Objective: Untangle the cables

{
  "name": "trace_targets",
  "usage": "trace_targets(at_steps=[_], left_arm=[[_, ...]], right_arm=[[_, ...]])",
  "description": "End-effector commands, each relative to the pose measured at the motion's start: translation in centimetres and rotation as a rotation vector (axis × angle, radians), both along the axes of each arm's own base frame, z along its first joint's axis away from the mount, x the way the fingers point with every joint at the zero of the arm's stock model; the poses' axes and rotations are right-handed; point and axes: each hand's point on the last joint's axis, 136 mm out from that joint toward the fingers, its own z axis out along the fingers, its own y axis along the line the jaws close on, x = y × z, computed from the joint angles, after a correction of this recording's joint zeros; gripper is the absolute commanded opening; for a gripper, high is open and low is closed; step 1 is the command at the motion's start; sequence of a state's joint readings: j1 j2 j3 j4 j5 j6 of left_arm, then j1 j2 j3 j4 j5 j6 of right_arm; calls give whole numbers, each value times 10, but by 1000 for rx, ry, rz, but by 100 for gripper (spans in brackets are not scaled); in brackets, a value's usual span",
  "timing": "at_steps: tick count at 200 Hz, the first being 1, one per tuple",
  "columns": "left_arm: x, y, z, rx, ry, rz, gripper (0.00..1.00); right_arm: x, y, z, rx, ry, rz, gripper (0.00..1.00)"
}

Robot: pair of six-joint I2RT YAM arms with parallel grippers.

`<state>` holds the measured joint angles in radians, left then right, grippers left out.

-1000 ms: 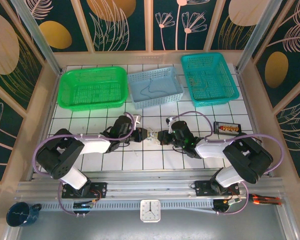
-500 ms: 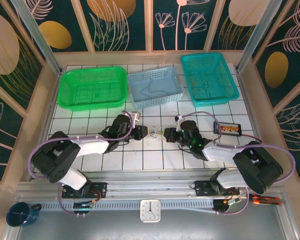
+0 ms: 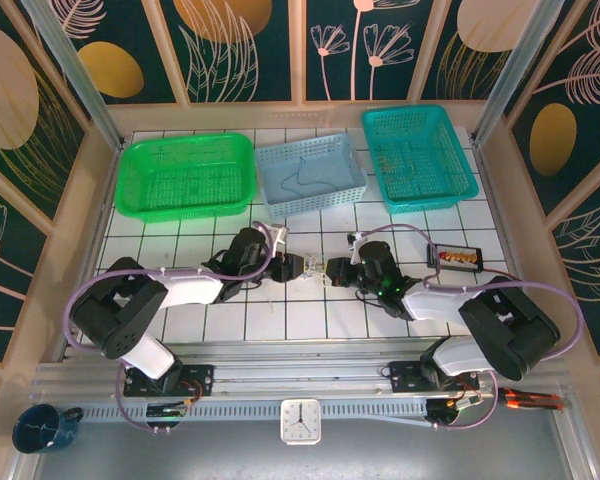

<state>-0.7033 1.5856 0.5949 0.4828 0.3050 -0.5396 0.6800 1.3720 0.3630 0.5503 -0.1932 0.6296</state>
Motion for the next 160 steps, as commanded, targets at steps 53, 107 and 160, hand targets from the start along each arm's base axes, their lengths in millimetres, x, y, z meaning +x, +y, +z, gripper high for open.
trace_targets(at_steps=[53, 107, 160], left_arm=[[-1, -21, -9, 0, -3, -79, 52], [-5, -21, -14, -29, 13, -72, 17], [4, -9, 14, -60, -29, 6, 0]], right_arm=[[4, 11, -1, 45, 14, 24, 0], [6, 10, -1, 43, 12, 16, 0], [13, -22, 0, 25, 8, -106, 0]])
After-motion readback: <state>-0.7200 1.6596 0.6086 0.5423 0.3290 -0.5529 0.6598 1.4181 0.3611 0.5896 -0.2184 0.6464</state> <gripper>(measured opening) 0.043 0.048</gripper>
